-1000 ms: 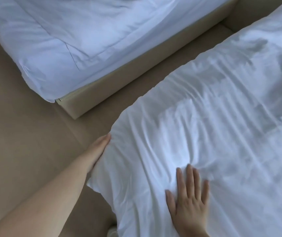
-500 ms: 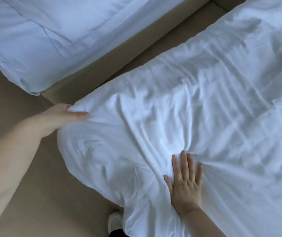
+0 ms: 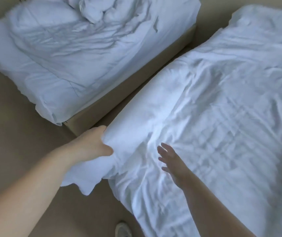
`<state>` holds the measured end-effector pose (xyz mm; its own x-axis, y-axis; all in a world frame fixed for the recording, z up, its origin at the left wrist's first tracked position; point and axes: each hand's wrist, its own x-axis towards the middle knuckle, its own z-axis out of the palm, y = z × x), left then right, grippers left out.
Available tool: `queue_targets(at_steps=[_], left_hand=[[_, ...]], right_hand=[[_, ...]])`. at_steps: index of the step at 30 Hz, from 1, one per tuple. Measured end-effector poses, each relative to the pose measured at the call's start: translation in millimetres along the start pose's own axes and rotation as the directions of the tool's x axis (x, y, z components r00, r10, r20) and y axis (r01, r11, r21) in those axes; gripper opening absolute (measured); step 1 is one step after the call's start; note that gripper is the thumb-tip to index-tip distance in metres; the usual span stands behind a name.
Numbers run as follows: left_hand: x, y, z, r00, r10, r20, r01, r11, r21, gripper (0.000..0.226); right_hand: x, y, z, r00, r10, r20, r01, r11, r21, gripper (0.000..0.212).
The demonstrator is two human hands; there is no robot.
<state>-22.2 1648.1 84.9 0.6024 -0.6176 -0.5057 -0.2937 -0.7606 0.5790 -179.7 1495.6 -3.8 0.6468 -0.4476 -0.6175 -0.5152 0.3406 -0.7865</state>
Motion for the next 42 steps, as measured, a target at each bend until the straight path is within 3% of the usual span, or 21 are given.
queue_targets(at_steps=[2,3,4,6,8,10,12,13,16,19,23,25,27,29,32,34,36,38,40,42], left_hand=[[-58.4,40.4,20.8,0.978,0.182,-0.102,-0.172,0.98,0.103,0.022],[-88.8,56.2,38.9,0.958,0.272,-0.089,-0.252,0.949,0.192,0.016],[-117.6,71.7,61.1,0.937,0.335,-0.095,-0.303,0.92,0.248,0.02],[-155.1,78.4,125.2,0.935,0.326,-0.137,-0.276,0.915,0.294,0.027],[-178.2,71.3,196.9,0.945,0.302,-0.124,-0.227,0.881,0.415,0.032],[-190.7,58.2,264.8,0.941,0.326,-0.095,-0.236,0.828,0.508,0.043],[-198.4,53.5,328.2,0.942,0.334,-0.032,-0.263,0.793,0.55,0.068],[-200.1,55.2,350.0,0.943,0.332,-0.022,-0.267,0.795,0.545,0.073],[-210.8,74.8,383.1,0.961,0.259,-0.096,-0.173,0.836,0.521,0.068],[-220.2,76.8,400.6,0.948,0.253,-0.192,-0.137,0.872,0.47,0.069],[-236.5,93.6,396.2,0.94,0.267,-0.211,-0.129,0.853,0.506,0.055],[-252.7,103.2,394.1,0.903,0.313,-0.293,-0.143,0.864,0.482,0.046],[-275.6,112.4,397.6,0.835,0.406,-0.371,-0.227,0.869,0.441,0.049],[-300.2,113.2,425.0,0.784,0.484,-0.389,-0.31,0.847,0.431,0.054],[-328.5,104.7,500.1,0.817,0.511,-0.266,-0.394,0.833,0.389,0.061],[-339.1,101.3,543.7,0.858,0.505,-0.091,-0.446,0.822,0.353,0.056],[-342.7,87.6,572.4,0.915,0.403,0.02,-0.398,0.894,0.207,0.047],[-335.8,69.5,582.1,0.989,0.132,0.062,-0.123,0.984,-0.13,0.035],[-316.6,50.0,569.6,0.982,-0.182,-0.056,0.128,0.846,-0.518,0.028],[-289.2,32.8,537.1,0.855,-0.457,-0.245,0.173,0.697,-0.696,0.034]], right_hand=[[-29.9,-14.4,-20.6,0.996,-0.089,-0.002,0.088,0.984,0.154,0.039],[-44.8,-17.1,-34.2,0.99,-0.141,-0.026,0.143,0.971,0.193,0.036],[-60.5,-15.4,-49.3,0.984,-0.175,-0.036,0.179,0.959,0.219,0.035],[-97.0,2.0,-84.1,0.977,-0.204,-0.057,0.212,0.942,0.262,0.04],[-134.9,33.3,-125.1,0.982,-0.132,-0.138,0.169,0.937,0.307,0.033],[-164.6,68.6,-165.4,0.97,0.035,-0.24,0.067,0.911,0.406,0.02],[-183.4,102.7,-196.6,0.931,0.204,-0.303,-0.043,0.886,0.462,0.019],[-190.4,115.7,-204.7,0.92,0.239,-0.309,-0.093,0.902,0.422,0.023],[-200.0,145.0,-209.3,0.94,0.229,-0.255,-0.182,0.964,0.194,0.068],[-199.4,153.5,-197.1,0.959,0.169,-0.226,-0.152,0.984,0.09,0.082],[-193.0,151.9,-177.0,0.956,0.062,-0.288,-0.079,0.996,-0.047,0.073],[-205.9,142.8,-178.1,0.946,-0.069,-0.317,0.067,0.998,-0.016,0.063],[-230.3,138.1,-193.0,0.906,-0.234,-0.353,0.271,0.961,0.06,0.053],[-265.1,153.5,-215.3,0.872,-0.314,-0.375,0.376,0.92,0.106,0.047],[-313.6,218.8,-253.4,0.854,-0.259,-0.451,0.302,0.953,0.025,0.049],[-330.5,262.4,-279.5,0.817,-0.16,-0.554,0.181,0.983,-0.017,0.05],[-334.8,291.0,-303.3,0.747,-0.045,-0.663,0.01,0.998,-0.057,0.053],[-332.6,299.9,-317.6,0.636,-0.091,-0.767,-0.138,0.964,-0.229,0.063],[-326.8,294.4,-314.2,0.576,-0.385,-0.721,-0.134,0.826,-0.548,0.069],[-308.7,287.5,-306.3,0.677,-0.527,-0.513,-0.092,0.631,-0.77,0.065]])
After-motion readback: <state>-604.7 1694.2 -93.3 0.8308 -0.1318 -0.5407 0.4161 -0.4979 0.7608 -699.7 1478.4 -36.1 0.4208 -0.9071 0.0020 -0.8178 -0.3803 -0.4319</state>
